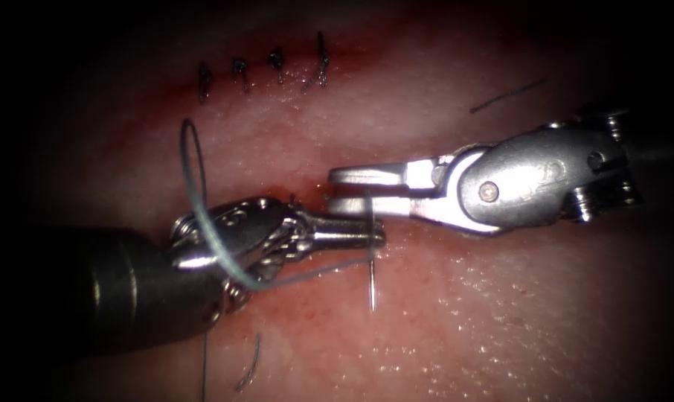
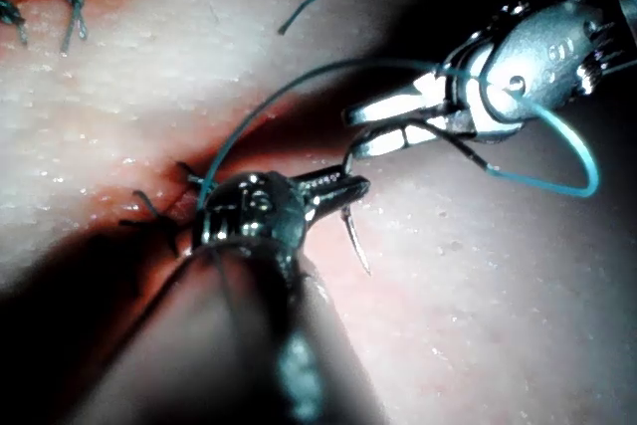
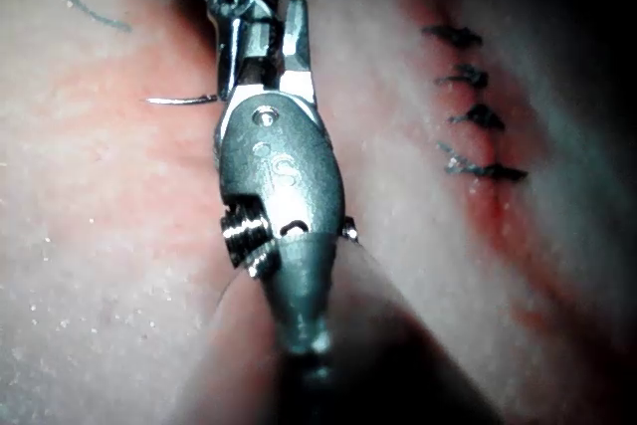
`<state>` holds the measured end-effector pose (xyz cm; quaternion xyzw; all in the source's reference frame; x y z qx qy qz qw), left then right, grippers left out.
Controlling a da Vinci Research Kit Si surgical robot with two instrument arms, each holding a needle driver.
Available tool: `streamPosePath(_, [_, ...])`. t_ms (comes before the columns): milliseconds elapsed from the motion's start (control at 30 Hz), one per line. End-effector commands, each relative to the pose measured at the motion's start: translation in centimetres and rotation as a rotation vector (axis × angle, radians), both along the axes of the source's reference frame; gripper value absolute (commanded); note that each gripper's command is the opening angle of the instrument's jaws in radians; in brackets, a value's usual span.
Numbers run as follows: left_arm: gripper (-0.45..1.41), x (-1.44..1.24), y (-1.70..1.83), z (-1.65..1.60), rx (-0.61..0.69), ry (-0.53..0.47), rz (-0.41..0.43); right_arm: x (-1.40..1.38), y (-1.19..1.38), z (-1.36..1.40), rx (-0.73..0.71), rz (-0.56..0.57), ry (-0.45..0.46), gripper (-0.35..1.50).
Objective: Wound Closure
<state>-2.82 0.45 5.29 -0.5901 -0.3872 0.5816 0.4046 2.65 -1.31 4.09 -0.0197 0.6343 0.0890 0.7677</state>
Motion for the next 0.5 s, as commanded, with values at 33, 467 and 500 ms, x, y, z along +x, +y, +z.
streamPosePath(33, [-0.45, -0.07, -0.05, 0.06, -0.004, 0.003, -0.002, 0.06, -0.04, 0.04, -0.013, 0.005, -0.011, -0.35])
streamPosePath(467, [1.36, 0.0, 0.03, 0.0, 0.005, 0.144, -0.095, -0.17, 0.08, 0.12, -0.023, -0.024, -0.039, -0.35])
streamPosePath(500, [1.36, 0.01, 0.02, -0.01, -0.009, 0.172, -0.09, -0.21, 0.12, 0.14, -0.018, -0.027, -0.022, -0.35])
